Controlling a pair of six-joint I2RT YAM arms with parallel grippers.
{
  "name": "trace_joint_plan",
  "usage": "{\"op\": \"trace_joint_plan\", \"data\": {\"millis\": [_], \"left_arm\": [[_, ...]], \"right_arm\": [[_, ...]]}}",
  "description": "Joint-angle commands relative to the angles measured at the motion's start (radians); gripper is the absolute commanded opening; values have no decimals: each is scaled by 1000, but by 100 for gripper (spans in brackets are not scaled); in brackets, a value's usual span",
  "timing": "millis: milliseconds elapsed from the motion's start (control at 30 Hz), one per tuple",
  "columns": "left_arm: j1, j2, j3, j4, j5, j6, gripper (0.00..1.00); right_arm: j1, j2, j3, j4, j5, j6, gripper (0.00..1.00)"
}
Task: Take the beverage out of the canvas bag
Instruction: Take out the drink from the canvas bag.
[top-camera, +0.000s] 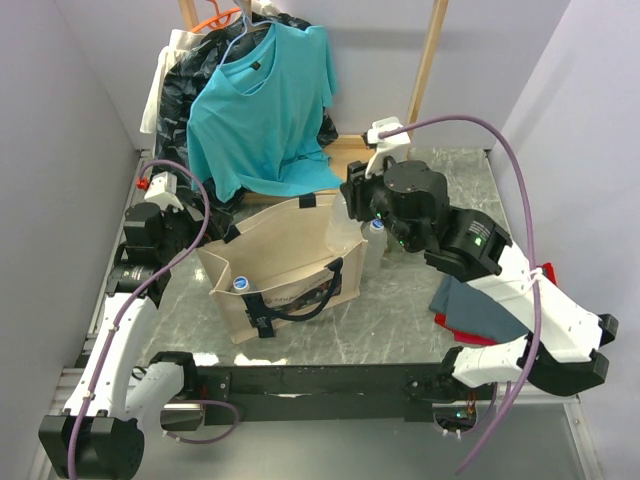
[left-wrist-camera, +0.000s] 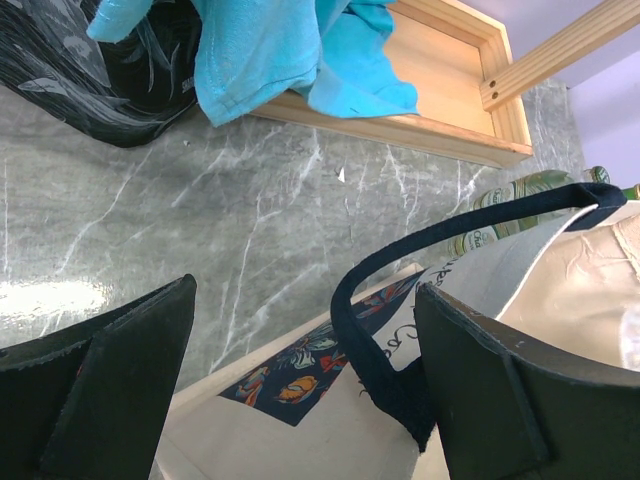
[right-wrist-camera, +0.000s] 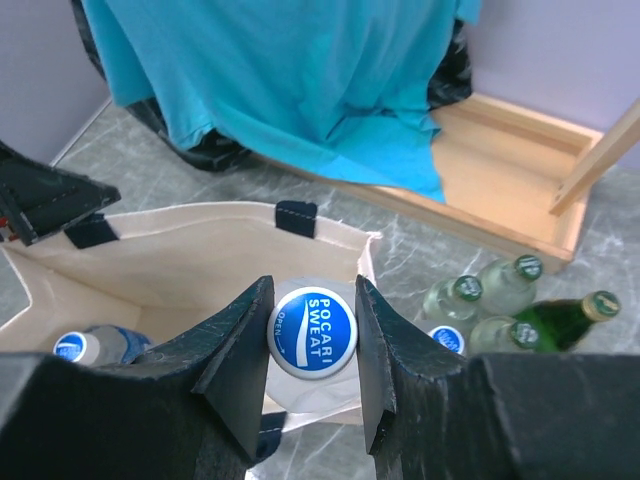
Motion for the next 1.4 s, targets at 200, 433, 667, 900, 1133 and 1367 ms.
{"op": "trace_joint_plan", "data": {"millis": [200,433,667,900,1133,1367], "left_arm": [[-1,5,27,28,20,2,96],[-1,5,27,27,10,6,96],[-1,6,21,31,15,5,96],[-1,3,21,31,17,5,96],[-1,3,11,48,29,-10,96],[-1,2,21,47,35,-12,96]], "right_arm": [[6,-159,18,232,165,-84,0],[8,-209,-11,255,210,-106,0],[8,-258,-68,258,326,-116,0],[-3,-311,-183,252,443,-84,0],[-58,-371,-293,246,449,-15,0],[-181,-393,-416,249,344,66,0]]}}
